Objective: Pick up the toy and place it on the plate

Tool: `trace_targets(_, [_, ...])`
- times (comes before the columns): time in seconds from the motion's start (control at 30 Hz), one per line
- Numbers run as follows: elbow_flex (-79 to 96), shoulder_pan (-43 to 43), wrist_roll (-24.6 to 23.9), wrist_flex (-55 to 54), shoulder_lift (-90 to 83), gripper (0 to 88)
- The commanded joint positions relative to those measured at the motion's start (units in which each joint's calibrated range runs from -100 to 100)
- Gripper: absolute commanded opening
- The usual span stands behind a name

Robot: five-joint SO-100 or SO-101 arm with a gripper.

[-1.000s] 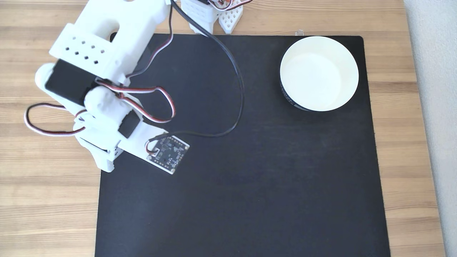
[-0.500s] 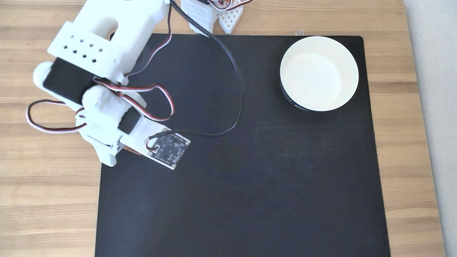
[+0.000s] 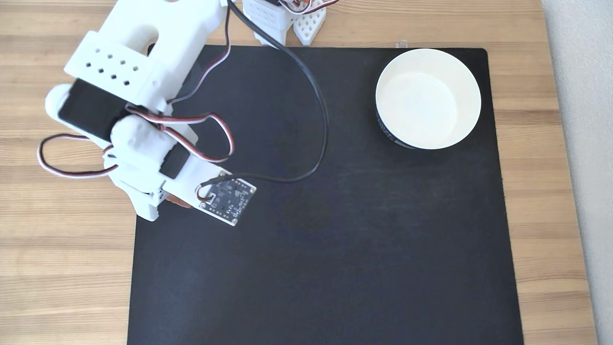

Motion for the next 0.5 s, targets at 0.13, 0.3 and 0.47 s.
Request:
trace_targets(0.13, [-2.0,0.2,0.7,0.0,4.7,33.9])
trace_targets(0.3, [-2.7,0.5,0.7,-0.2,7.4,33.9])
trace_targets(0.47, [-2.7,0.5,0.7,-1.5,9.8,33.9])
